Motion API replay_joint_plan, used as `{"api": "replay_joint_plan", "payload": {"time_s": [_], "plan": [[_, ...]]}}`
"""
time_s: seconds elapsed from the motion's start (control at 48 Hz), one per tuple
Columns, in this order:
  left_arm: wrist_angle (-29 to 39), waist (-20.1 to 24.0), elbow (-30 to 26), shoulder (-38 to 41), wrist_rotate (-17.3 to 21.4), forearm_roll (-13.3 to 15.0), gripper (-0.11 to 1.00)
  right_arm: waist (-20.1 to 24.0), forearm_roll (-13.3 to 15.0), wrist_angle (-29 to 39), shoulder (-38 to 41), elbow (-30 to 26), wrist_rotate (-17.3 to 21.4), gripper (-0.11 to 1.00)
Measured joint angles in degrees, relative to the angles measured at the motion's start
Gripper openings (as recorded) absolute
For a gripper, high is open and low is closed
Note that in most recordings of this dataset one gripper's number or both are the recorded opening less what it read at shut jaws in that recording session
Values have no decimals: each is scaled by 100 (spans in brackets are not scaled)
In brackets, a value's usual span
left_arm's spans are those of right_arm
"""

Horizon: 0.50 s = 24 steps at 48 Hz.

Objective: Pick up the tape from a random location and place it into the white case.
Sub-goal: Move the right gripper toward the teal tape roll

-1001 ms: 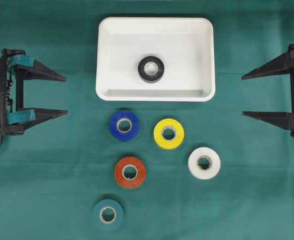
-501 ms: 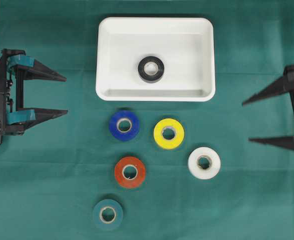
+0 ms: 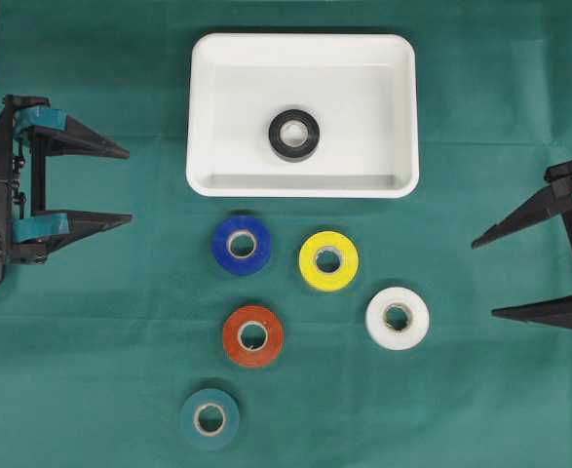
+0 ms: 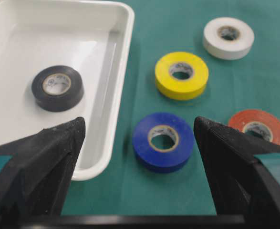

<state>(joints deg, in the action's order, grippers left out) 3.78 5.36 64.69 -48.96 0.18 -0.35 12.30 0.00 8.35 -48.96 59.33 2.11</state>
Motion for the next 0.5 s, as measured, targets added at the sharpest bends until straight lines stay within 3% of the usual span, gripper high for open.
{"api": "replay_joint_plan", "payload": {"time_s": [0.501], "plan": [[0, 0, 0, 0, 0, 0, 89, 202, 0, -510, 940, -281, 9, 91]]}}
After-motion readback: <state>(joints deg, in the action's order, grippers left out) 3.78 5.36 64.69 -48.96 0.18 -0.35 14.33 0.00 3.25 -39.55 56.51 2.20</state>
